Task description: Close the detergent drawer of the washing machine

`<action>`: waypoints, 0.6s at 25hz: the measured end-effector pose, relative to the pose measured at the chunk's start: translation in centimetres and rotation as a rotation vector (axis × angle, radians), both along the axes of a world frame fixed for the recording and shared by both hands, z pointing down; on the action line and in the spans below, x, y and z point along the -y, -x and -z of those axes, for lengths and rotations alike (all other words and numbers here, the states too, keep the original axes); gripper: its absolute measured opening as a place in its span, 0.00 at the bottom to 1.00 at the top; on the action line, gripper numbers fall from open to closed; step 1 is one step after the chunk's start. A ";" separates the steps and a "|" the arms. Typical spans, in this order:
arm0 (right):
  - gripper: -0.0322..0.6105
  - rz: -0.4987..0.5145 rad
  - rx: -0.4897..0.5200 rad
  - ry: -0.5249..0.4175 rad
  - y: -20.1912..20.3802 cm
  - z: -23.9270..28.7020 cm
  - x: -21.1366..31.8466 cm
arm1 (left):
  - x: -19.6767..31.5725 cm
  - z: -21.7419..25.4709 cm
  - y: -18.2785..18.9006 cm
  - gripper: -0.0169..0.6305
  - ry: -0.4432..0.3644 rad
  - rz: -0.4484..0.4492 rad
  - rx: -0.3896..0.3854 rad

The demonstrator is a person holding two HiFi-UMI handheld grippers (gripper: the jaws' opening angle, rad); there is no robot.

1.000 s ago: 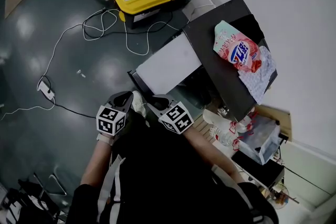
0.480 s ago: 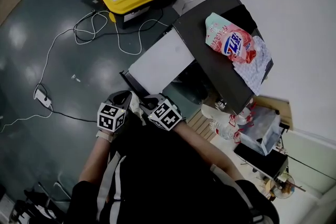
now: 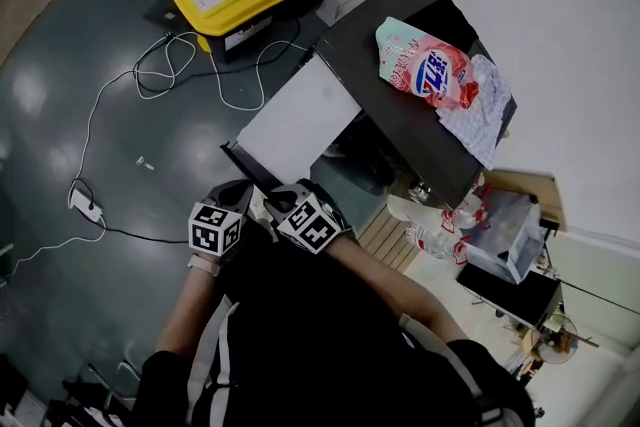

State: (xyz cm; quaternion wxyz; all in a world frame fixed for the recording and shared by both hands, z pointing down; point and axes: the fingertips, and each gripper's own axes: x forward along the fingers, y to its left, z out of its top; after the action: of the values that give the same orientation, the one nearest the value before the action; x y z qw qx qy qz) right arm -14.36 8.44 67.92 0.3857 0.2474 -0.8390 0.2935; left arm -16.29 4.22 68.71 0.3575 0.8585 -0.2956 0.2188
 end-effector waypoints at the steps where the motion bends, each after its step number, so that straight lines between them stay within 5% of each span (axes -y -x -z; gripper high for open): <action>1: 0.15 -0.006 0.005 0.002 0.0 0.2 0.0 | 0.0 0.0 0.0 0.04 0.003 0.006 -0.004; 15: 0.13 -0.071 0.054 -0.029 -1.1 1.9 0.8 | 0.6 1.4 -0.9 0.04 -0.011 -0.007 -0.043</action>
State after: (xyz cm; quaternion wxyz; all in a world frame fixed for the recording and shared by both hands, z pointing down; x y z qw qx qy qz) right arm -13.29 7.67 66.03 0.3485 0.2743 -0.8441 0.3013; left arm -15.41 3.62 67.31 0.3583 0.8661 -0.2858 0.1997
